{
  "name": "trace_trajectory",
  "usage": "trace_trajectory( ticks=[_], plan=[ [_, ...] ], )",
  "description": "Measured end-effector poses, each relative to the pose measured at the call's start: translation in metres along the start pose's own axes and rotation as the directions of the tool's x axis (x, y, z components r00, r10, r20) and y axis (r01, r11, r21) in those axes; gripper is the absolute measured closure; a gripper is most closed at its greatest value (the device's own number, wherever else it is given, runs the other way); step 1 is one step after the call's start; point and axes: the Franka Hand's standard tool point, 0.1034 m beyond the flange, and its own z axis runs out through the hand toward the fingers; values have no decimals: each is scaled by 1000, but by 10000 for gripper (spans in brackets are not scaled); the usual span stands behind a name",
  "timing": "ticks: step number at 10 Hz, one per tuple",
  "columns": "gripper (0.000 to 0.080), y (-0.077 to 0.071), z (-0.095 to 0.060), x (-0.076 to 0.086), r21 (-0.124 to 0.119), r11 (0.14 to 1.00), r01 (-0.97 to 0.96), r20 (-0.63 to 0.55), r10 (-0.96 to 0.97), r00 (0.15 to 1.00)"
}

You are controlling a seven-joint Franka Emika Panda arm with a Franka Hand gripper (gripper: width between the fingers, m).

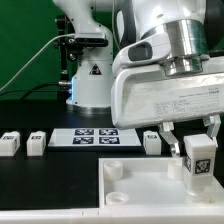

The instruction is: Assemble one leg

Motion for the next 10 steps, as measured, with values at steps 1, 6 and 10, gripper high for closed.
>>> trace_trajectory(
  ticks=[1,6,10],
  plan=[
    [506,-1,1,1,0,1000,1,-11,-1,1000],
    [506,-15,-1,-6,8,1000,22,-45,-21,999],
    [506,-10,-2,-8,1,999,46,-61,-46,997]
  ],
)
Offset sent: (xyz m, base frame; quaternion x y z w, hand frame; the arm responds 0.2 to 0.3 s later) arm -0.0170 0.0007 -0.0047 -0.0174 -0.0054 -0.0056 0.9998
